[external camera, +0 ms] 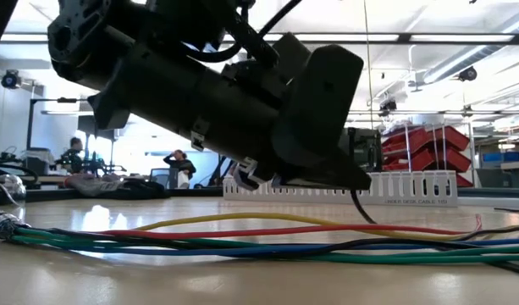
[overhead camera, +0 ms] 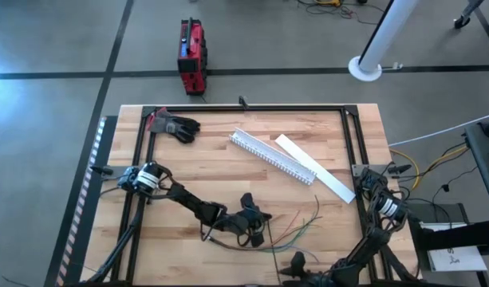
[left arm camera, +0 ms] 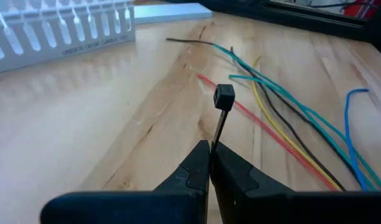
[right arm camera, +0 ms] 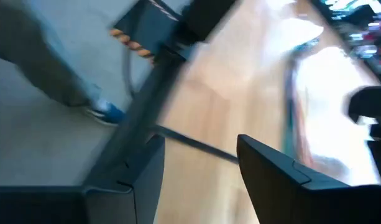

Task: Ziptie cables
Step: Wrap the cables together using the zip tie

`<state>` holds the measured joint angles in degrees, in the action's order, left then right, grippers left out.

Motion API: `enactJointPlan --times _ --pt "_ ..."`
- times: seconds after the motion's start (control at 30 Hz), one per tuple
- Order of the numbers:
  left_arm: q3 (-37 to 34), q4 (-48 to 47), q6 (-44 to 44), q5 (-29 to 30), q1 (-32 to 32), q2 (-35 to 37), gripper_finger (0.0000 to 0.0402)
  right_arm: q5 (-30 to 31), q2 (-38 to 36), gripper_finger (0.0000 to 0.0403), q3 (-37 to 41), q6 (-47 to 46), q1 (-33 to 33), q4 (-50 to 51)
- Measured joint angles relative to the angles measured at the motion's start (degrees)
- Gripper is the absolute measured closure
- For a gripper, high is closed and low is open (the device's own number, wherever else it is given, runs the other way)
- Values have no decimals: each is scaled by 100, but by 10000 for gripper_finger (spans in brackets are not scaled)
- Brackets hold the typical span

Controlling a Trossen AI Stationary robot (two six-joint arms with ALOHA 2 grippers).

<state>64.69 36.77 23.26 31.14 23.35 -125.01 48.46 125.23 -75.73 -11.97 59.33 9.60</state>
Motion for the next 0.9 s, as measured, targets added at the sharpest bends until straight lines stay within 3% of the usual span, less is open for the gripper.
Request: enactJointPlan --times 0.17,0.5,0.9 --pt "0 -12 5 -2 9 2 401 -176 -20 219 32 134 -98 21" --pt "0 -384 326 227 -48 2 401 -762 -20 217 -7 1621 -222 -255" --pt "0 -483 324 190 -55 2 401 -840 -13 245 58 1943 -436 -423"
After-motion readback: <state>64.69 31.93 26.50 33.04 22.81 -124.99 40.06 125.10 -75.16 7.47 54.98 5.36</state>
